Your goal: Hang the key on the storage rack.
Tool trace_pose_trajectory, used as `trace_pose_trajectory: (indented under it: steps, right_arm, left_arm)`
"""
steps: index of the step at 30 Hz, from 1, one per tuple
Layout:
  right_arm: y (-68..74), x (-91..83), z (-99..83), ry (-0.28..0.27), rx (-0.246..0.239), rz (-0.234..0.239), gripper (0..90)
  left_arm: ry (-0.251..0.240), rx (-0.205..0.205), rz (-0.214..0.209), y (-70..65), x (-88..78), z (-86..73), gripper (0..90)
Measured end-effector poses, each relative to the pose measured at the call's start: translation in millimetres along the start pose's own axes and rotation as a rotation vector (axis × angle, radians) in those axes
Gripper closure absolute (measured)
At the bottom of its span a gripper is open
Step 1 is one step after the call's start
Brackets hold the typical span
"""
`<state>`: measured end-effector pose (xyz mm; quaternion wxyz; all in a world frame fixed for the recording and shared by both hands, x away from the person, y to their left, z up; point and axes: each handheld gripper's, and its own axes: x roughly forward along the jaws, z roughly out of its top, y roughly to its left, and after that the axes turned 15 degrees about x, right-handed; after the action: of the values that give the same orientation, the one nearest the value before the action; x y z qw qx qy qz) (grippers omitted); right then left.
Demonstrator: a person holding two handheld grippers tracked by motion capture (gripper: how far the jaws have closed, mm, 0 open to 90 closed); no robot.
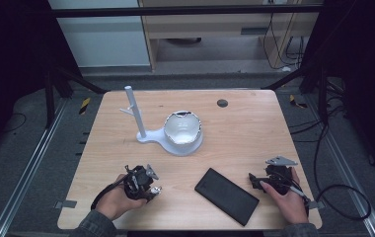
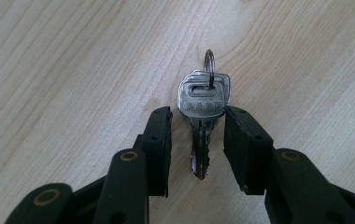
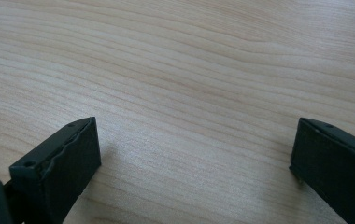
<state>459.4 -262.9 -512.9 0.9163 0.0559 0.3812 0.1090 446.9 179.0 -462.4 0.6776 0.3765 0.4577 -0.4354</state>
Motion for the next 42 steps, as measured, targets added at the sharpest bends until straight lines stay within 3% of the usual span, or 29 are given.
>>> trace_pose_trajectory:
  steps: [13, 20, 25, 28, 34, 42]
  right_arm:
    - [1.0, -0.6, -0.3, 0.005, 0.001, 0.004, 1.7]
    - [1.1, -0.6, -0.3, 0.005, 0.001, 0.006, 1.7]
    - [1.2, -0.4, -0.4, 0.004, -0.002, 0.005, 1.7]
    - [1.3, -0.5, -0.4, 0.005, -0.002, 0.008, 1.6]
    - [1.8, -0.7, -0.5, 0.006, 0.002, 0.010, 1.7]
    - [1.5, -0.3, -0.6, 0.003, -0.005, 0.006, 1.6]
  left_arm:
    - [0.014, 0.003, -0.040, 2.8, 1.6, 0.6, 64.5]
    - [0.030, 0.013, -0.041, 1.6, 3.9, 0.5, 63.4]
    - [0.034, 0.018, -0.039, 4.5, 3.7, 0.4, 69.4]
    - [0.032, 0.021, -0.039, 7.4, 4.0, -0.1, 79.4]
    - [0.040, 0.034, -0.041, 8.3, 3.9, 1.3, 80.2]
    - [0.014, 0.025, -0.044, 9.1, -0.7, -0.6, 83.9]
